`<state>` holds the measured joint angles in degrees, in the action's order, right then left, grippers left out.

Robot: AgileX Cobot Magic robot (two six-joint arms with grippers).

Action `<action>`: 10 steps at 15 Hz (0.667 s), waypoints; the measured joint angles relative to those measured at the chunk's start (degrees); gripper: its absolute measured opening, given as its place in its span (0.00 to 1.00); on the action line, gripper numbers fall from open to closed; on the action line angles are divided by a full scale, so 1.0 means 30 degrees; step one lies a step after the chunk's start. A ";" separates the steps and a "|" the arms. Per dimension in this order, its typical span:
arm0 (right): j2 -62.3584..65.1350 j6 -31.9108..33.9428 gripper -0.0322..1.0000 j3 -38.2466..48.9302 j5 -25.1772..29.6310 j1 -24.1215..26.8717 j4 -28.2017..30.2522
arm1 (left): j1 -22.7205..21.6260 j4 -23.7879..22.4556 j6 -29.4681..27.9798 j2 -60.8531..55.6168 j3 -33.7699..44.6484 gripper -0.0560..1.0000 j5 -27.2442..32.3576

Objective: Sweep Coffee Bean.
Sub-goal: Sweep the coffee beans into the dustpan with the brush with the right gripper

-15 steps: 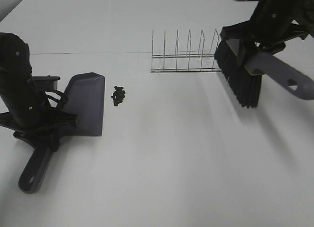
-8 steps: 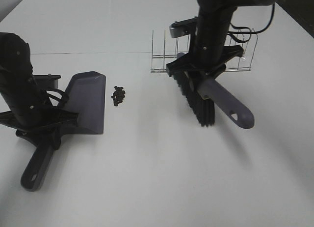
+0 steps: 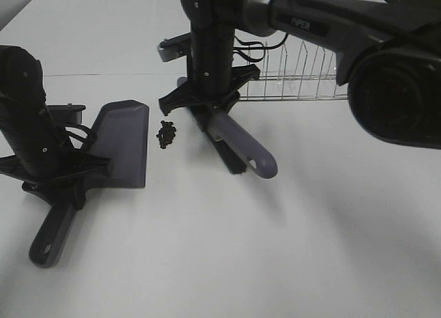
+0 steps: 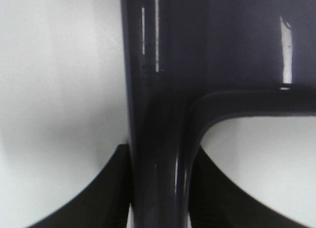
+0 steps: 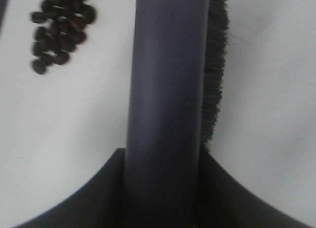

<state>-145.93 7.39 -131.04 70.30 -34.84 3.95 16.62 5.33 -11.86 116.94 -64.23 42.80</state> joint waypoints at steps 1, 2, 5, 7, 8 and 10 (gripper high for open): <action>-0.0344 -0.0229 0.30 -0.0688 0.0000 -0.0382 -0.0783 | 0.0000 0.0000 0.0000 0.0000 0.0000 0.30 0.0000; -0.0573 -0.0439 0.30 -0.1127 0.0000 -0.0688 -0.1509 | 0.0000 0.0000 0.0019 0.0000 0.0000 0.30 0.0000; -0.0726 -0.0707 0.30 -0.1490 -0.0153 -0.1337 -0.3648 | 0.0000 0.0057 0.0019 0.0000 0.0000 0.30 0.0000; -0.0726 -0.0726 0.30 -0.1528 -0.0153 -0.1394 -0.4947 | 0.0000 0.0057 0.0019 0.0000 0.0000 0.30 -0.0019; -0.0726 -0.0726 0.30 -0.1528 -0.0153 -0.1394 -0.5290 | 0.0000 0.0057 0.0019 0.0000 0.0000 0.30 -0.0019; -0.0630 -0.0726 0.30 -0.1662 -0.0095 -0.1394 -0.5271 | 0.0000 0.0057 0.0019 0.0000 0.0000 0.30 -0.0019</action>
<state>-147.82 5.21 -136.02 70.02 -39.02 -11.86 16.62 5.50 -11.80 116.94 -64.23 42.74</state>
